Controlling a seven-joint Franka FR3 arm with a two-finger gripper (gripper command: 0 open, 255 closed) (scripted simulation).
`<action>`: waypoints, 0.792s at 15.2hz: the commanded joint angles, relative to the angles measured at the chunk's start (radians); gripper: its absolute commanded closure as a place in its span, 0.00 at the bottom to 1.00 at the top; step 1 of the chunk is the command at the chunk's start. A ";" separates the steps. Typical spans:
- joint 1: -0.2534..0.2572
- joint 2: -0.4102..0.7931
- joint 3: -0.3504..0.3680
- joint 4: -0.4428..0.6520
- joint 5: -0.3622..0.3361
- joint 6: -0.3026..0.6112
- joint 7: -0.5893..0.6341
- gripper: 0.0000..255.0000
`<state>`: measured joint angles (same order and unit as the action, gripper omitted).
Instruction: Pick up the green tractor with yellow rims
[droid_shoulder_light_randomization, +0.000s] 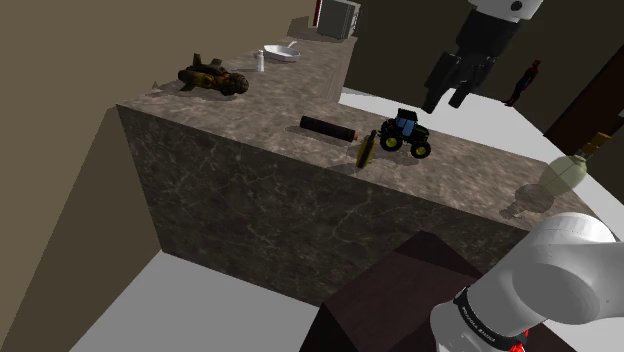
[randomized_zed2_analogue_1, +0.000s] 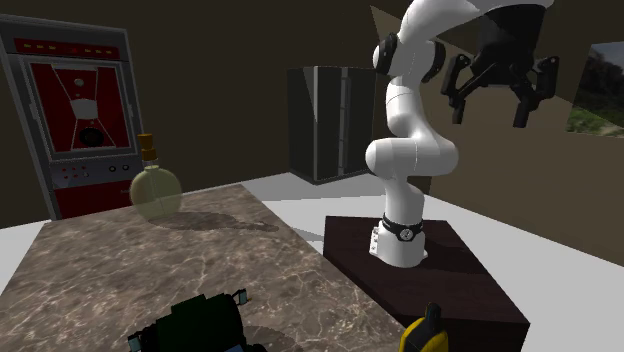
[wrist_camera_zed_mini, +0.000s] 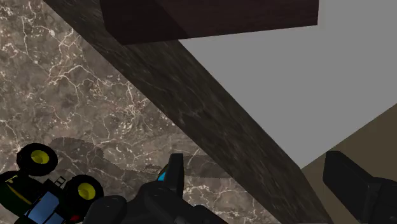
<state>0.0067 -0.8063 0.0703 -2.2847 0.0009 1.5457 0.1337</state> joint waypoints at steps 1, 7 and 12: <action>0.000 0.000 0.000 0.000 0.000 0.000 0.000 0.00; -0.044 0.033 -0.094 -0.099 -0.072 0.154 -0.085 0.00; -0.083 0.097 -0.176 -0.149 -0.127 0.290 -0.151 0.00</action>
<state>-0.0692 -0.7297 -0.0904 -2.4345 -0.1156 1.8095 -0.0044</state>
